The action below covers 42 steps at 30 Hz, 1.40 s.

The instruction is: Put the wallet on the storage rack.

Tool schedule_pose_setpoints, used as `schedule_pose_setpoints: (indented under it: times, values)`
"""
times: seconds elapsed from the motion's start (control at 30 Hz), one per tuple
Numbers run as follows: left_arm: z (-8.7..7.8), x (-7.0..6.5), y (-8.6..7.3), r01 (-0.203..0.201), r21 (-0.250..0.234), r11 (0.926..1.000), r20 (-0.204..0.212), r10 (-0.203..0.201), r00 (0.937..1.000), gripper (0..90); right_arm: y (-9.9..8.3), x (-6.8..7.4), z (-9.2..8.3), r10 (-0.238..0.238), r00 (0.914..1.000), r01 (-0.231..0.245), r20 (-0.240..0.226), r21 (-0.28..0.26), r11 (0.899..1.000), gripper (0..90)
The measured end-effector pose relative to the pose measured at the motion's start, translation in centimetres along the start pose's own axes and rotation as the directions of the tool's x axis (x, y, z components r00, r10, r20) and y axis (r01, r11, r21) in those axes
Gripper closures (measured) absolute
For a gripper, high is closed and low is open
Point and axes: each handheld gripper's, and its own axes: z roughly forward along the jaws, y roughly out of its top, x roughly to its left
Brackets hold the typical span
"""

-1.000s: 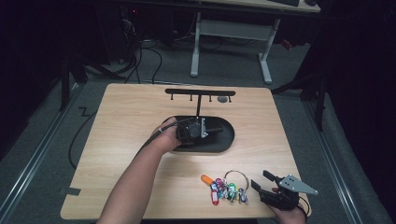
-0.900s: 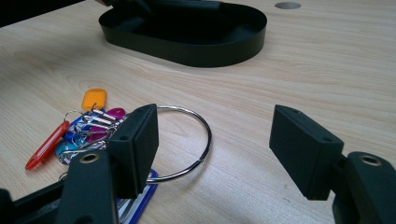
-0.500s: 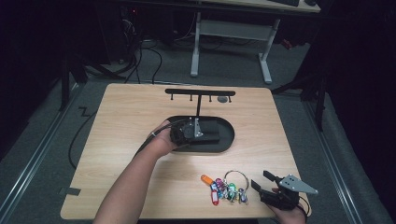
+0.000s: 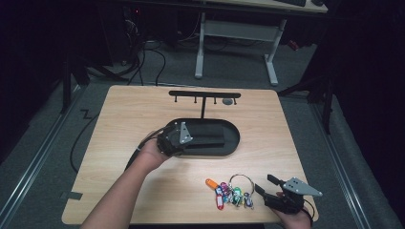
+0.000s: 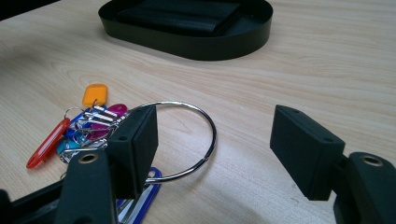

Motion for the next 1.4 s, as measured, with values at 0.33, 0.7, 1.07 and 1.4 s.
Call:
schedule_pose_setpoints:
  times: [0.33, 0.7, 1.07, 1.4]
  values:
    - [-3.0, -1.8, -6.5, 0.184, -0.036, 0.9823, 0.007, -0.184, 0.9829, 50.2, 0.0, -0.3, 0.2, 0.011, 0.9999, -0.011, 0.006, 0.012, 1.0, 33.6]
    - [-5.7, -5.8, -13.3, 0.382, -0.074, 0.921, 0.05, -0.38, 0.9238, 41.8, 0.0, -0.2, 0.2, 0.019, 0.9998, -0.019, 0.008, 0.03, 0.999, 35.7]
    - [-7.1, -6.8, -15.1, 0.425, -0.135, 0.8953, 0.069, -0.419, 0.9053, 35.0, -0.1, -0.1, 0.5, 0.04, 0.9969, -0.045, 0.069, 0.076, 0.996, 41.1]
    - [-7.3, -6.8, -15.1, 0.413, -0.151, 0.8979, 0.08, -0.406, 0.9105, 34.9, 0.9, 0.4, 1.4, -0.05, 0.9945, 0.032, 0.092, 0.19, 0.981, 39.1]
